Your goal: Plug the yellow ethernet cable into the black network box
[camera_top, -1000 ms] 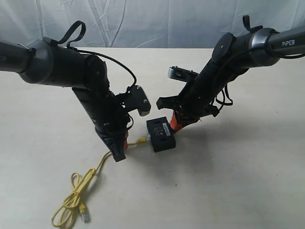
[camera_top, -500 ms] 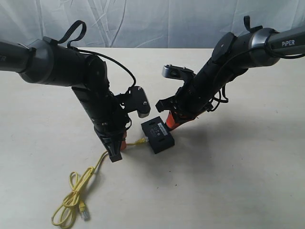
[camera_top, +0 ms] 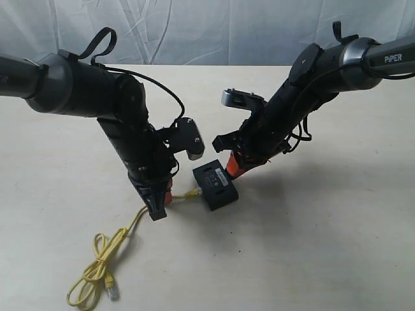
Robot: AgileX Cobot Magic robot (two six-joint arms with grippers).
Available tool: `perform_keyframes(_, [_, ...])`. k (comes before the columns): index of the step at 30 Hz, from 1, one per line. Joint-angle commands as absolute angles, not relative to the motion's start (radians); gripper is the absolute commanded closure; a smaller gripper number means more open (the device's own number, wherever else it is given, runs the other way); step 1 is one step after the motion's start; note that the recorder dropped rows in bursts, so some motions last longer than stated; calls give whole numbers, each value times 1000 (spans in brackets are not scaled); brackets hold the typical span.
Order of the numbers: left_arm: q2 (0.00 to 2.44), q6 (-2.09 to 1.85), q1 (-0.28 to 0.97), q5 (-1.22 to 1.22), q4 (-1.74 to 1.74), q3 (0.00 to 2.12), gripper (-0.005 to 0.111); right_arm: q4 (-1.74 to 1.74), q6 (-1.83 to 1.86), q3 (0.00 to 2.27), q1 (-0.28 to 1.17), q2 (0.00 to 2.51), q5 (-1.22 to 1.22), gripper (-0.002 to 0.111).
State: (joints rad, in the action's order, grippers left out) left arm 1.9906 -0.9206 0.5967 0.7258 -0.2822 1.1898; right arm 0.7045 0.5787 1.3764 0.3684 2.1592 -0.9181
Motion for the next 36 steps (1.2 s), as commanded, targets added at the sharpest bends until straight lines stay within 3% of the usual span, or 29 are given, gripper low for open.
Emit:
perform_keyframes(1, [1989,-922,600,693,-313,1197,107,582,500,1381,368,2155,-877,109])
perform_keyframes(19, [1989,-922,600,661,-313,1197,107,650,504,1381,379,2152,-861,109])
perform_keyframes(28, [1989,-922,600,661,-313,1197,107,435,347,1376,300,1987,-935,109])
perform_keyframes(32, [1989,-919,600,671,-313,1197,107,321,287,1260,303,1826,-873,109])
perform_keyframes(36, [1989,-919,600,677,-313,1197,107,319,287,1020,341,1602,-623,109])
